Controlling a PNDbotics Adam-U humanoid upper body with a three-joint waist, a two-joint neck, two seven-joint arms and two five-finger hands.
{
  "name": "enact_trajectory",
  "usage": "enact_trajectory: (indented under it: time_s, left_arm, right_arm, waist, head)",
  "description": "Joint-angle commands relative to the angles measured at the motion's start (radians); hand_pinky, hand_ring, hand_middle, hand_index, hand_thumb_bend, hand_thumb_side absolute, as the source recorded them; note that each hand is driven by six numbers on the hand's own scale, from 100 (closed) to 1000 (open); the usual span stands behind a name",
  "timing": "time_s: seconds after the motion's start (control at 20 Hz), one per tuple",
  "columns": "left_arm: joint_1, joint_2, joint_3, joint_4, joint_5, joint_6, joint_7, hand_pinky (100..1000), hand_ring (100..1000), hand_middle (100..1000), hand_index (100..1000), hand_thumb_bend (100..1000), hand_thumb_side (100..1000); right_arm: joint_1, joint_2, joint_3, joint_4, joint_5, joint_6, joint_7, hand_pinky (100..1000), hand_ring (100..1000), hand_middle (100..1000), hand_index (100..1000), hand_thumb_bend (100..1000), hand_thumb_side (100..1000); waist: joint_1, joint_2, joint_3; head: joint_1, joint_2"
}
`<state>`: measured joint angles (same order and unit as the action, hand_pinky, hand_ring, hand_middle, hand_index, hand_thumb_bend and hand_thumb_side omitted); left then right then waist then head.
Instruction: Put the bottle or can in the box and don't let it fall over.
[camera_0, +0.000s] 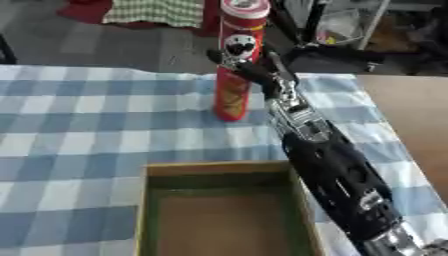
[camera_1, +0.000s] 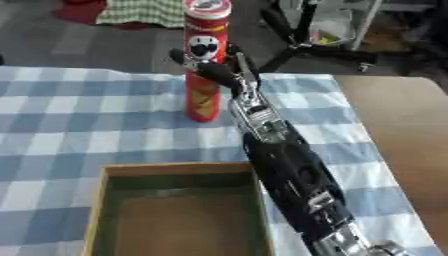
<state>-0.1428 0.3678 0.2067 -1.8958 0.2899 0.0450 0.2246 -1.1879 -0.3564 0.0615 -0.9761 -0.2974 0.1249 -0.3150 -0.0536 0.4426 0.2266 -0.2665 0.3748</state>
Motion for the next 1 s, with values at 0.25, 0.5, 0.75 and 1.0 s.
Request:
enact_trajectory:
  time_s: [0.25, 0.5, 0.75, 1.0]
  left_arm:
    - [-0.005, 0.014, 0.002, -0.019, -0.005, -0.001, -0.005, 1000, 841, 883, 798, 400, 643]
    - [-0.003, 0.014, 0.003, -0.019, -0.005, -0.001, -0.006, 1000, 841, 881, 798, 398, 643]
    - [-0.002, 0.015, 0.003, -0.019, -0.005, -0.001, -0.008, 1000, 841, 879, 797, 397, 643]
    - [-0.001, 0.015, 0.004, -0.018, -0.006, -0.001, -0.01, 1000, 840, 875, 797, 395, 643]
  right_arm:
    - [-0.021, -0.021, -0.009, 0.0, -0.089, -0.024, -0.04, 821, 854, 796, 709, 630, 100]
    - [-0.018, -0.025, -0.002, -0.002, -0.114, -0.03, -0.069, 808, 845, 751, 671, 512, 100]
    - [-0.014, -0.027, 0.0, -0.007, -0.118, -0.035, -0.077, 792, 805, 714, 633, 487, 100]
    - [-0.011, -0.031, 0.004, -0.025, -0.095, -0.057, -0.085, 757, 750, 654, 554, 480, 100]
  waist:
    - [0.003, -0.017, 0.004]
    - [0.003, -0.018, 0.004]
    - [0.003, -0.019, 0.003]
    - [0.003, -0.021, 0.003]
  head:
    - [-0.002, -0.011]
    - [-0.001, -0.006]
    - [-0.002, -0.003]
    - [-0.001, 0.007]
